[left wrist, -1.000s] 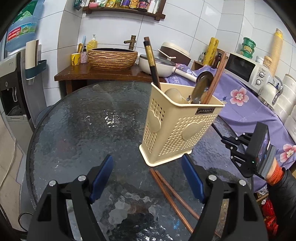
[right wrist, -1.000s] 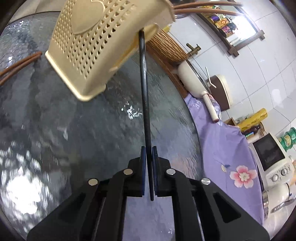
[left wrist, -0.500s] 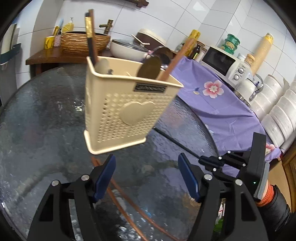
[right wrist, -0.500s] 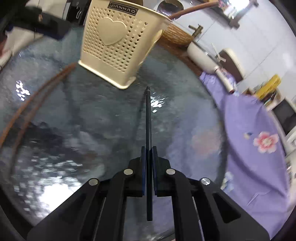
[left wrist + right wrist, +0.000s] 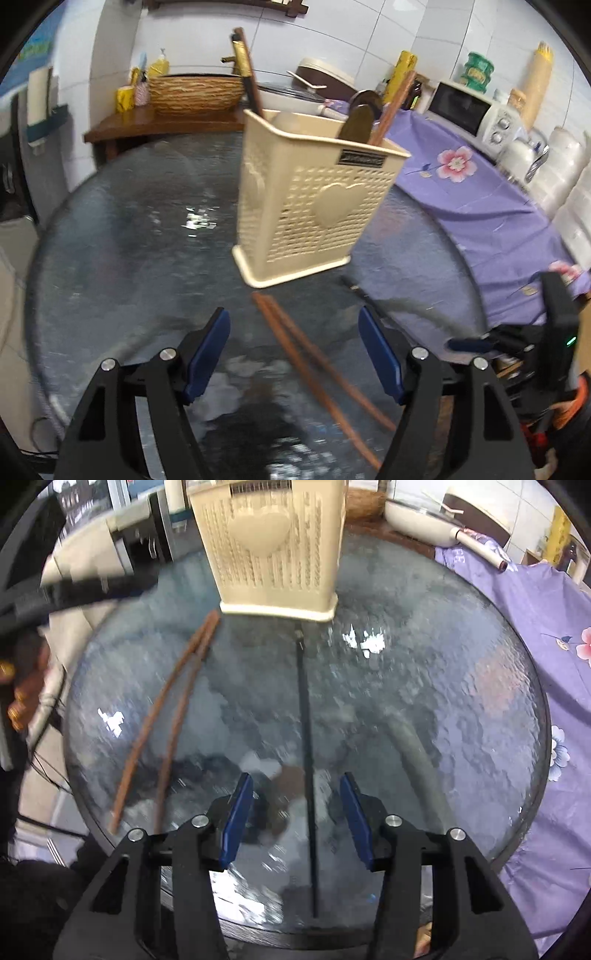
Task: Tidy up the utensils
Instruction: 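Grasp the black chopstick with the right tool while the left tool grasps a wooden chopstick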
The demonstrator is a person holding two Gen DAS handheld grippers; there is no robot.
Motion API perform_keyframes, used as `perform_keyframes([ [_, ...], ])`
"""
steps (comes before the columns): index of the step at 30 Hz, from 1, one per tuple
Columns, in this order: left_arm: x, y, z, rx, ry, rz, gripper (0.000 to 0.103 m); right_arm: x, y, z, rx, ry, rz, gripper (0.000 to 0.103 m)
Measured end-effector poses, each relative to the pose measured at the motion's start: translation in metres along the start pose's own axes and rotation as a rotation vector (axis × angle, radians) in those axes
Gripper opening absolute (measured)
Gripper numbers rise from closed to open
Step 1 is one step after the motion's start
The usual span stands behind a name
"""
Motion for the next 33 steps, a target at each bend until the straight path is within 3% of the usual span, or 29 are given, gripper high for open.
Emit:
perform_keyframes([
  [4,0.01,0.005,-0.01,-0.087,0.072,-0.04,0.069,-0.029,0.006,-0.004,0.005,0.005,0.018,0.05],
  [8,0.026,0.012,0.003,-0.068,0.146,-0.098,0.064,-0.053,0.03,0.011,0.046,0.015,-0.012,0.05],
  [11,0.034,0.023,0.014,-0.021,0.14,-0.143,0.058,-0.062,0.043,0.016,0.032,0.038,-0.021,0.05],
  [15,0.043,0.035,0.022,-0.02,0.161,-0.177,0.051,-0.064,0.046,0.018,0.036,0.044,-0.027,0.05],
  [19,0.049,0.042,0.025,-0.026,0.16,-0.195,0.051,-0.067,0.049,0.019,0.048,0.037,-0.031,0.05],
  [29,0.03,0.067,0.016,-0.142,0.195,-0.201,0.043,-0.088,0.062,0.024,0.062,0.058,-0.046,0.05],
  [33,0.02,0.077,0.014,-0.146,0.209,-0.229,0.041,-0.099,0.069,0.023,0.065,0.074,-0.065,0.047],
])
Point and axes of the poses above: each gripper's, at about its wrist camera, not at the fingertips, and y roughly the way its jaws point, z to its right, x to its underside, the point moved 6 cm from there along y, roughly the way its jaws point, and after that the axes turned 10 degrees about -x, right-handed, at the moved point
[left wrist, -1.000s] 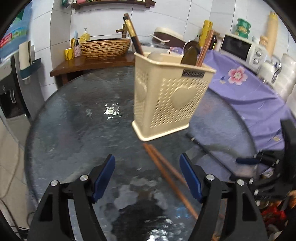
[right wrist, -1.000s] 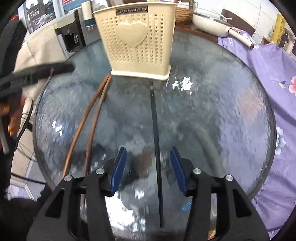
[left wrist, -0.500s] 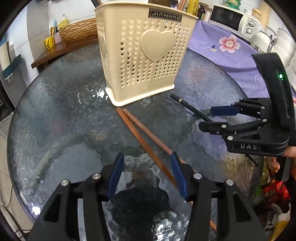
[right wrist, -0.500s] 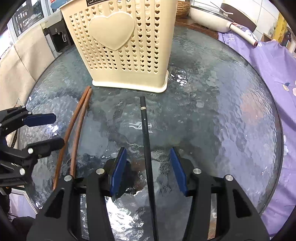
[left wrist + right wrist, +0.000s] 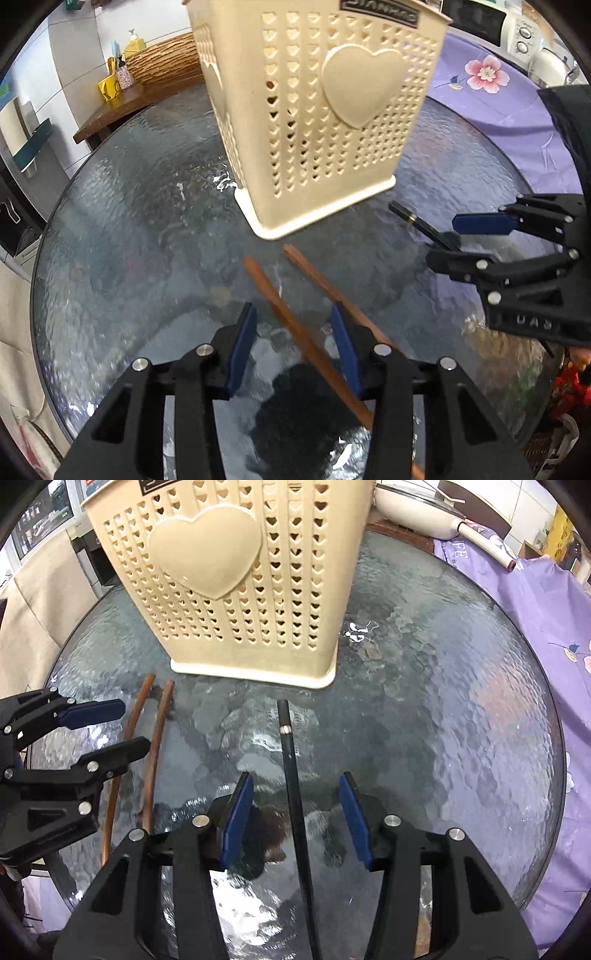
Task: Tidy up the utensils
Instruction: 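Grasp the black chopstick with the right tool while the left tool grasps a wooden chopstick, then lift both chopsticks and carry them above the cream holder with both tools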
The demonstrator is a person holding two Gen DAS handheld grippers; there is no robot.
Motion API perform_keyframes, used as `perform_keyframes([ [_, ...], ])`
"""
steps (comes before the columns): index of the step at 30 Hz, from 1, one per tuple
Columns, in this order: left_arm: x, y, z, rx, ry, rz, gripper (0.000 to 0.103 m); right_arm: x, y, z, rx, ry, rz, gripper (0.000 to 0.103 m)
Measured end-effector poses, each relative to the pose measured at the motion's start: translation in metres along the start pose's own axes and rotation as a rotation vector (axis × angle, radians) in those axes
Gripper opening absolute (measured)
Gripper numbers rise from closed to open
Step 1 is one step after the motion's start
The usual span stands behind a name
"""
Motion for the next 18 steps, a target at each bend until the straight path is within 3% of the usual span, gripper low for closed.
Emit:
perform_keyframes([
  [5,-0.01,0.007,-0.003,-0.002,0.004,-0.015,0.039,-0.009,0.004,-0.005,0.009,0.009,0.003,0.043],
  [13,-0.018,0.013,-0.014,-0.006,0.016,-0.022,0.026,-0.013,0.007,-0.022,-0.004,-0.025,-0.016,0.012],
  [18,-0.013,0.013,-0.024,-0.006,0.022,-0.021,0.018,-0.01,0.006,-0.028,-0.019,-0.045,-0.031,0.009],
])
Point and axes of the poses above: each gripper's, at about its wrist camera, not at the fingertips, and y roughly the way its jaws point, z to its right, x to its underside, the point moved 6 cm from there along y, roughly the way its jaws point, and after that the axes turned 10 degrees about -x, right-handed, at the moved point
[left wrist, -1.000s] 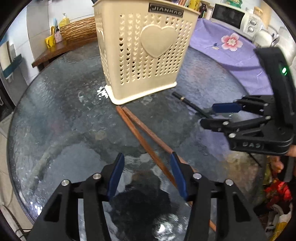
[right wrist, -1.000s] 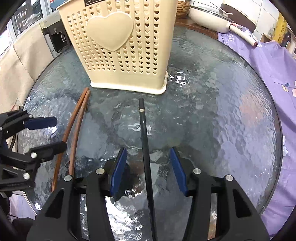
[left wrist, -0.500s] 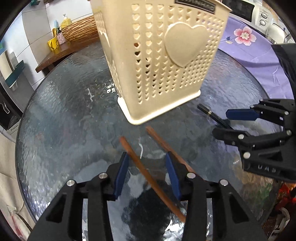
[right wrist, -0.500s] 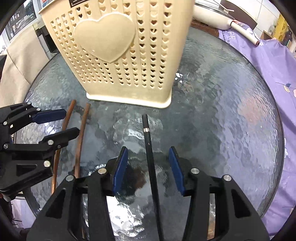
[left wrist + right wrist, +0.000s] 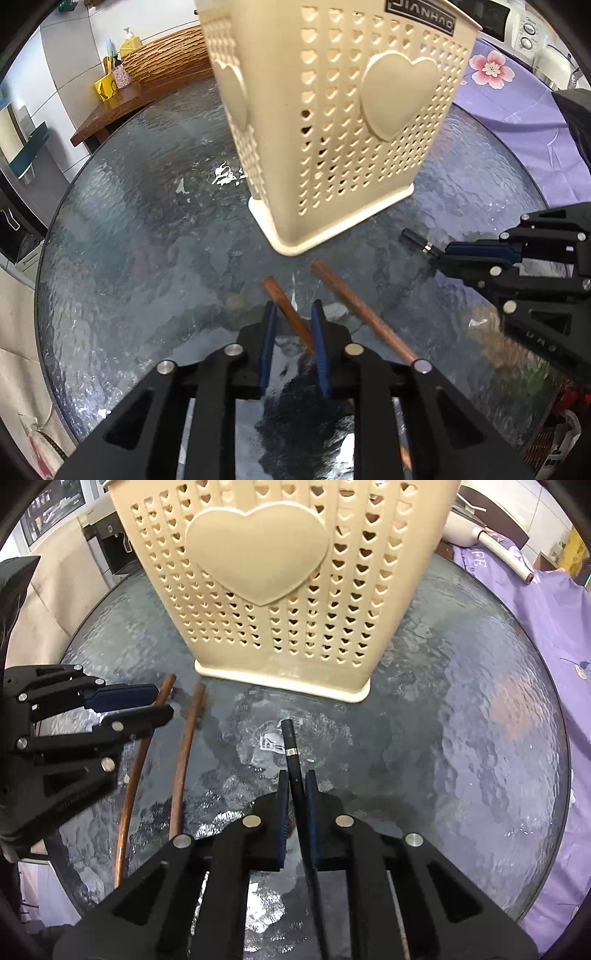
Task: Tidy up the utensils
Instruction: 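Lift both chopsticks and carry them above the cream holder with both tools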
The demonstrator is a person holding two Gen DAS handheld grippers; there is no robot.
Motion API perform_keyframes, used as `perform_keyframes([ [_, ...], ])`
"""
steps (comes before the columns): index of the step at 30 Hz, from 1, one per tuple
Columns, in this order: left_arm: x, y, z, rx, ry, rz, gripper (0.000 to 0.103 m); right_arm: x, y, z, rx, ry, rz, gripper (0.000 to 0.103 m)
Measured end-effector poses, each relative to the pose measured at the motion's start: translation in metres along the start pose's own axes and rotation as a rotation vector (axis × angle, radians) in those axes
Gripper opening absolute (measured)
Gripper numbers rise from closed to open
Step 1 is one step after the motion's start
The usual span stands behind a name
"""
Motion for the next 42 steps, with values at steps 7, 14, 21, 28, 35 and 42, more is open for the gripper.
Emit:
perform_keyframes([
  [7,0.009,-0.002,-0.008,-0.01,0.008,-0.007,0.013,0.007,0.0,0.0,0.001,-0.018,-0.023,0.008],
  [14,0.009,-0.002,-0.01,-0.014,-0.004,-0.01,0.011,0.009,-0.004,0.014,-0.051,0.033,0.02,0.008],
  [21,0.002,-0.014,-0.011,-0.01,-0.04,0.02,0.007,0.008,-0.016,0.026,-0.118,0.109,0.114,0.008],
  [28,-0.011,-0.049,-0.018,0.009,-0.082,0.111,0.007,-0.001,-0.052,0.033,-0.172,0.135,0.25,0.008],
  [35,-0.023,-0.08,-0.021,0.032,-0.107,0.19,0.007,-0.017,-0.091,0.027,-0.206,0.128,0.375,0.008],
  [42,-0.033,-0.128,-0.022,0.073,-0.131,0.316,0.007,-0.028,-0.136,0.011,-0.229,0.085,0.491,0.008],
])
Point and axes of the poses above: each gripper's, at about its wrist camera, not at the fingertips, and y roughly the way its jaws point, z to its right, x to its underside, the point moved 6 cm from there along y, roughly the way its jaws point, and after that the axes turned 10 degrees about -x, right-handed, at the moved point
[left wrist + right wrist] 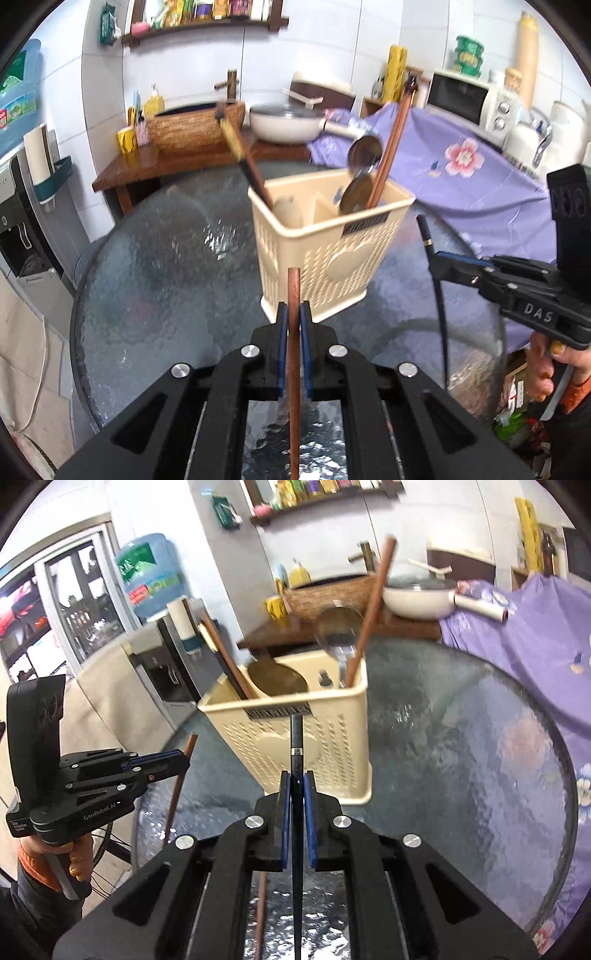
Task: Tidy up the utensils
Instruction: 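Lift both chopsticks and carry them above the cream holder with both tools, then lower the chopsticks into the holder and open both tools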
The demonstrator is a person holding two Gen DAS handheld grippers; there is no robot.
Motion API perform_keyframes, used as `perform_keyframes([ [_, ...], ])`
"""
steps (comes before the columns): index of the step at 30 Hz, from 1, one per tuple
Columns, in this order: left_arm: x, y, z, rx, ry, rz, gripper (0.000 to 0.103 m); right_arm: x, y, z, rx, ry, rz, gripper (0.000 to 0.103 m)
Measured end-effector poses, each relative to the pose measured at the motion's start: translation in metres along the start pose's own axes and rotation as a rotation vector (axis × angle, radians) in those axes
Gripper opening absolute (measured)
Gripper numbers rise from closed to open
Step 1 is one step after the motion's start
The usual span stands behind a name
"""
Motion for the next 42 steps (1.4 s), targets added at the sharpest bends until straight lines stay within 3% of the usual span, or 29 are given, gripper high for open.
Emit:
perform_keyframes([
  [8,-0.008,-0.037,0.001,0.03,-0.004,0.092,0.007,-0.01,-0.027,-0.027,-0.027,-0.056,0.065,0.008],
  [26,-0.02,-0.08,-0.008,0.07,-0.028,0.186,0.007,-0.022,-0.059,-0.061,-0.047,-0.148,0.12,0.008],
  [42,-0.076,-0.118,0.009,0.108,0.027,0.263,0.007,-0.071,-0.07,-0.076,-0.028,-0.181,0.1,0.008],
])
Point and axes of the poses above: each gripper's, at about its wrist camera, not at the fingertips, and y roughly the way its jaws point, z to its right, x to its underside, the point moved 6 cm from there along y, roughly the way its jaws point, and after that the axes turned 10 degrees about -x, right-handed, at the moved point
